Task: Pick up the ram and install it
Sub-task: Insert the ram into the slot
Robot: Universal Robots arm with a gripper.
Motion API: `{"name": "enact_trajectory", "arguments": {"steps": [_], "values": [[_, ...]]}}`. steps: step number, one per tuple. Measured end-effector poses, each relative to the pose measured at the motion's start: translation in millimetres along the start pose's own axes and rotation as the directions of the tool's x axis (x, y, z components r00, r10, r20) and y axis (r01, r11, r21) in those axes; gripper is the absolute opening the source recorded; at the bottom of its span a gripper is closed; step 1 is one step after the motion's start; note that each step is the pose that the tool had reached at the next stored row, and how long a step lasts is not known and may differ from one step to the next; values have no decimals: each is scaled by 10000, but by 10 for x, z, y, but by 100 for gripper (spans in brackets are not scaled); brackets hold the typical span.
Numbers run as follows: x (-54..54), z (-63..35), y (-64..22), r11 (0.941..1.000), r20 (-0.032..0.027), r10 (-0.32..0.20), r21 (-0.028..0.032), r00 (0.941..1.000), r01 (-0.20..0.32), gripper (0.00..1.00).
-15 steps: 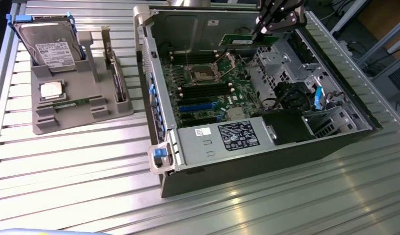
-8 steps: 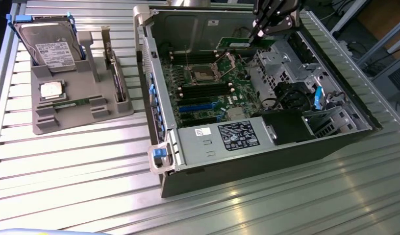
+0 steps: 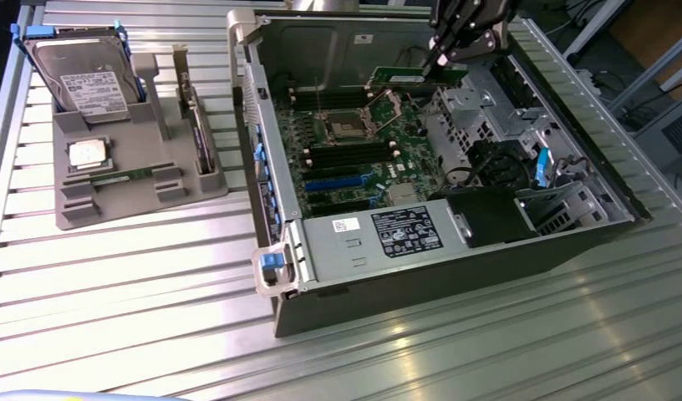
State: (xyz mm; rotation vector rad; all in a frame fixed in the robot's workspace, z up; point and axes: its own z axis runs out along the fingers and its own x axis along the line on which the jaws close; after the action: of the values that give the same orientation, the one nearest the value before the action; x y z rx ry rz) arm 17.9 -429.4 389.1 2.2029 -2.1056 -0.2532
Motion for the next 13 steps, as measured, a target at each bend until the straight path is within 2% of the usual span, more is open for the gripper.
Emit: {"name": "enact_trajectory", "arguments": {"steps": [13], "values": [[6,93,-15,10000,0,0,0,10000,0,14]]}}
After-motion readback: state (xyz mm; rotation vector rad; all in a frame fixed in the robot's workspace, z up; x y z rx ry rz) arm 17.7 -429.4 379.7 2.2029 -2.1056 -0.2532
